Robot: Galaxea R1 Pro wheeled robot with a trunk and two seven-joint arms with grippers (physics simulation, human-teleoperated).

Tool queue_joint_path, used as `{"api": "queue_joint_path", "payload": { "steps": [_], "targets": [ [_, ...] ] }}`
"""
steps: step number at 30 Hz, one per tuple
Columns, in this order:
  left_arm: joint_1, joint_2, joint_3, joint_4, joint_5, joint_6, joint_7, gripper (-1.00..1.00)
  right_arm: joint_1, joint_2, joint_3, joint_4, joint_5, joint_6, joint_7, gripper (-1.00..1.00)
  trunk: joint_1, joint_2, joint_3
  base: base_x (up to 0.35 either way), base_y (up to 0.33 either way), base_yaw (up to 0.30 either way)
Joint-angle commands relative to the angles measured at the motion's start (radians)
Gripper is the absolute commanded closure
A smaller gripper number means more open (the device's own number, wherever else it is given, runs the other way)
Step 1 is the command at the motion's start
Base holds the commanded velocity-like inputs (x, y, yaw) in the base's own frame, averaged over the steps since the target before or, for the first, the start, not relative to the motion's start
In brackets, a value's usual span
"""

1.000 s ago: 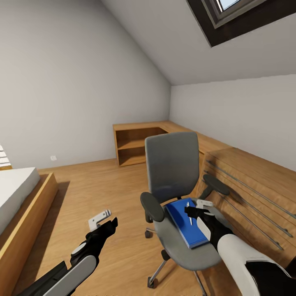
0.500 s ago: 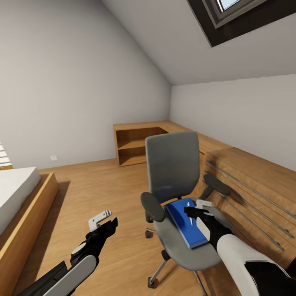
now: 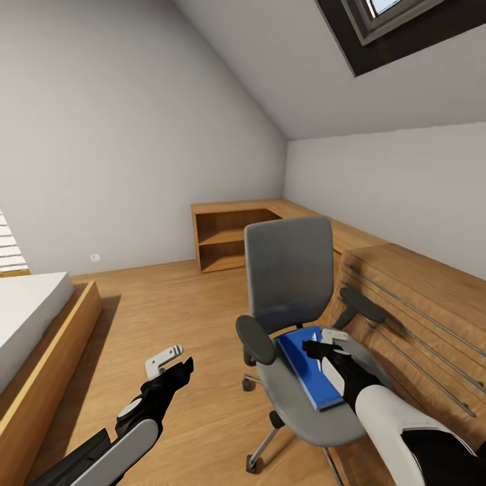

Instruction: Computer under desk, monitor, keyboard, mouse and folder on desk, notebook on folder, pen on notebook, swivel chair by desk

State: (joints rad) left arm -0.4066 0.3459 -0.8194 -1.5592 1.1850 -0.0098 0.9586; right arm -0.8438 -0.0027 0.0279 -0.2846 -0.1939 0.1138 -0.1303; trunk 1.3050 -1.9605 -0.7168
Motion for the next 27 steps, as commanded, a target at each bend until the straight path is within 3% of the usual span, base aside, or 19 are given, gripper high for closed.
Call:
{"api": "queue_joint_path", "payload": {
  "steps": [1, 14, 21, 27],
  "targets": [
    [-0.001, 0.001, -0.002, -0.002, 0.004, -0.001, 0.005, -1.00, 0.000, 0.001, 0.003, 0.000, -0.007, 0.005, -0.004, -1.00, 0.000, -0.001, -0.001, 0.000, 0.000, 0.003],
    [-0.001, 0.001, -0.004, -0.002, 0.003, -0.001, 0.005, -1.00, 0.000, -0.004, -0.001, 0.008, -0.007, 0.006, -0.022, -1.00, 0.000, -0.001, -0.001, 0.000, 0.000, 0.001],
    [-0.001, 0.001, -0.004, -0.002, 0.003, -0.001, 0.005, -1.00, 0.000, -0.005, 0.000, 0.008, -0.007, 0.008, -0.062, -1.00, 0.027, -0.050, -0.023, 0.000, 0.000, 0.000],
    [-0.001, 0.001, -0.004, -0.004, 0.004, -0.001, 0.005, -1.00, 0.000, -0.004, 0.000, 0.010, -0.006, 0.010, -0.072, -1.00, 0.034, -0.064, -0.029, 0.000, 0.000, 0.000]
  ]
}}
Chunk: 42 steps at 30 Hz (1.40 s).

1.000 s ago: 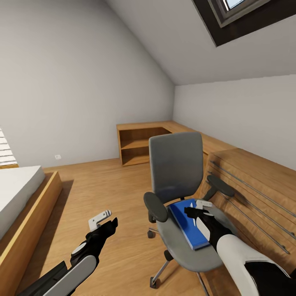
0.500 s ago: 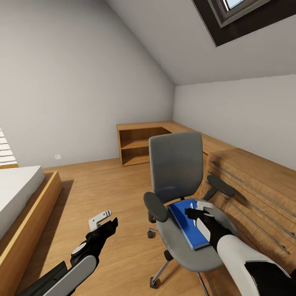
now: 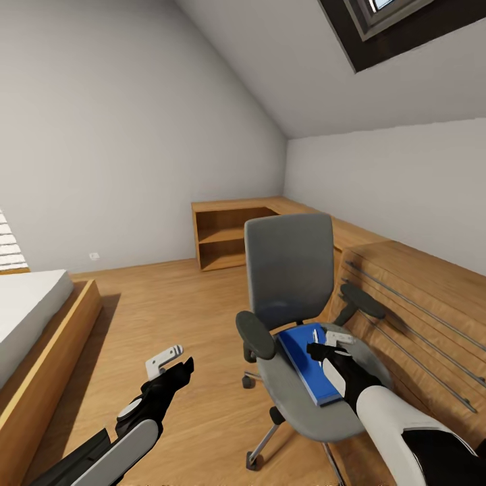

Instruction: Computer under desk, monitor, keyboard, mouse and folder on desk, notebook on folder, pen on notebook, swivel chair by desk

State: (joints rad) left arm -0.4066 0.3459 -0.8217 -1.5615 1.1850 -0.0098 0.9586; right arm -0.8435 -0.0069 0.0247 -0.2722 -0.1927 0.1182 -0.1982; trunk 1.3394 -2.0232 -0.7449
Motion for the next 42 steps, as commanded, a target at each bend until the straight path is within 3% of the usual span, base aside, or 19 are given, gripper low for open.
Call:
{"api": "queue_joint_path", "payload": {
  "steps": [1, 4, 10, 18, 42],
  "targets": [
    [-0.001, 0.001, -0.002, -0.001, 0.004, -0.001, 0.005, -1.00, 0.000, 0.000, 0.003, 0.000, -0.007, 0.006, -0.004, -1.00, 0.004, -0.008, -0.004, 0.000, 0.000, 0.000],
    [-0.001, 0.001, -0.002, -0.001, 0.004, -0.001, 0.005, -1.00, 0.000, 0.001, 0.004, 0.012, -0.007, 0.005, -0.004, -1.00, 0.015, -0.029, -0.014, 0.000, 0.000, 0.000],
    [-0.001, 0.001, -0.002, -0.002, 0.004, -0.001, 0.005, -1.00, 0.000, 0.002, 0.006, 0.020, -0.006, 0.005, -0.004, -1.00, 0.015, -0.029, -0.014, 0.000, 0.000, 0.000],
    [-0.001, 0.000, -0.002, -0.002, 0.003, -0.001, 0.005, -1.00, 0.000, 0.001, 0.005, 0.021, -0.007, 0.006, 0.000, -1.00, 0.046, -0.085, -0.039, 0.000, 0.000, 0.000],
    [-0.001, 0.001, -0.004, -0.002, 0.004, -0.001, 0.003, -1.00, 0.000, 0.001, 0.006, 0.022, -0.007, 0.006, 0.000, -1.00, 0.046, -0.085, -0.039, 0.034, 0.000, 0.000]
  ]
}}
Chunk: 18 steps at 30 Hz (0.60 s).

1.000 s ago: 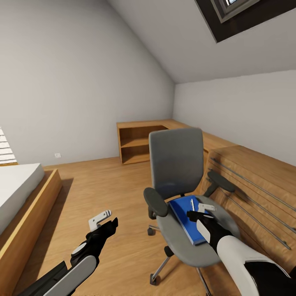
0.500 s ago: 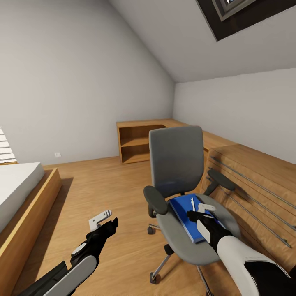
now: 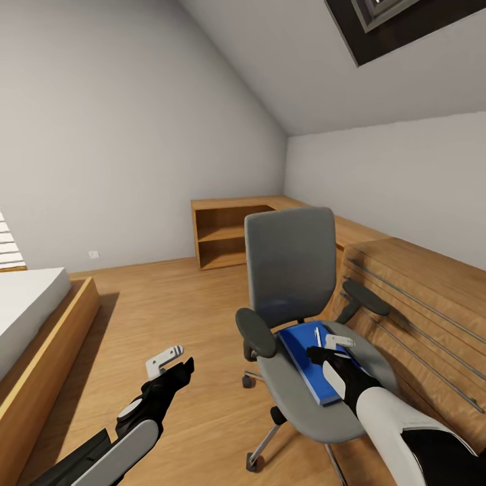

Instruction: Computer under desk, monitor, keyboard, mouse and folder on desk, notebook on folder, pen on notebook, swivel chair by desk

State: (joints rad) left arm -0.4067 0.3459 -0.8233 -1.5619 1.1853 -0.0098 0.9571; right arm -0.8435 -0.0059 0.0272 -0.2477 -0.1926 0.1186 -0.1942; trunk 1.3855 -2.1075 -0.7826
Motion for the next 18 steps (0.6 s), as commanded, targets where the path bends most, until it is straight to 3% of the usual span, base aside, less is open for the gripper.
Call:
{"api": "queue_joint_path", "payload": {
  "steps": [1, 18],
  "targets": [
    [-0.001, 0.001, -0.002, -0.001, 0.004, -0.001, 0.005, -1.00, 0.000, 0.000, 0.003, -0.002, -0.007, 0.006, -0.004, -1.00, 0.000, -0.001, -0.001, 0.006, 0.000, 0.000],
    [-0.001, 0.001, -0.002, -0.001, 0.004, -0.001, 0.005, -1.00, 0.000, -0.002, 0.002, -0.003, -0.007, 0.070, -0.002, -1.00, 0.000, -0.001, -0.001, 0.000, 0.000, 0.000]
  ]
}}
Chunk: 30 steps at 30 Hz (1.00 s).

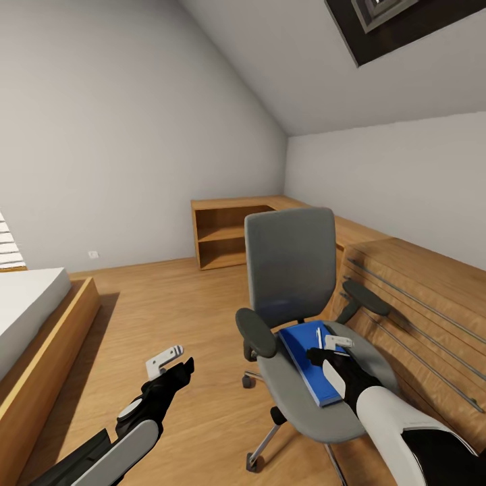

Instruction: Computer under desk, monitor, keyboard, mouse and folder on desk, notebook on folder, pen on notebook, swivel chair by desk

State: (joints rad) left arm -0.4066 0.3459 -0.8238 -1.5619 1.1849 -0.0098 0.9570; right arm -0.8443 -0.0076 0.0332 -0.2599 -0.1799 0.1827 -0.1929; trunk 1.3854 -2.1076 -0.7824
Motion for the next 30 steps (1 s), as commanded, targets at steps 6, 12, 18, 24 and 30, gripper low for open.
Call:
{"api": "queue_joint_path", "payload": {
  "steps": [6, 12, 18, 24, 30],
  "targets": [
    [-0.001, 0.001, -0.003, -0.001, 0.004, -0.001, 0.005, -1.00, 0.001, 0.000, -0.004, 0.009, -0.021, 0.006, -0.006, 1.00, 0.000, 0.000, -0.001, 0.000, 0.000, 0.000],
    [-0.001, 0.001, -0.003, -0.001, 0.005, -0.001, 0.005, -1.00, 0.001, -0.001, -0.004, 0.008, -0.022, 0.006, -0.003, 1.00, 0.000, 0.000, -0.001, 0.000, 0.000, 0.000],
    [-0.001, 0.001, -0.003, -0.001, 0.005, -0.001, 0.005, -1.00, 0.001, -0.002, -0.004, 0.008, -0.024, 0.006, -0.002, 1.00, 0.000, 0.000, -0.001, 0.000, 0.000, 0.000],
    [-0.001, 0.001, -0.003, -0.001, 0.005, -0.001, 0.005, -1.00, 0.001, 0.000, -0.004, 0.007, -0.026, 0.006, -0.004, 1.00, 0.000, 0.000, -0.001, 0.000, 0.000, 0.000],
    [-0.001, 0.001, -0.003, -0.001, 0.005, -0.001, 0.005, -1.00, 0.001, -0.001, -0.005, 0.006, -0.026, 0.006, -0.003, 1.00, 0.000, 0.000, -0.001, 0.000, 0.000, 0.000]
  ]
}}
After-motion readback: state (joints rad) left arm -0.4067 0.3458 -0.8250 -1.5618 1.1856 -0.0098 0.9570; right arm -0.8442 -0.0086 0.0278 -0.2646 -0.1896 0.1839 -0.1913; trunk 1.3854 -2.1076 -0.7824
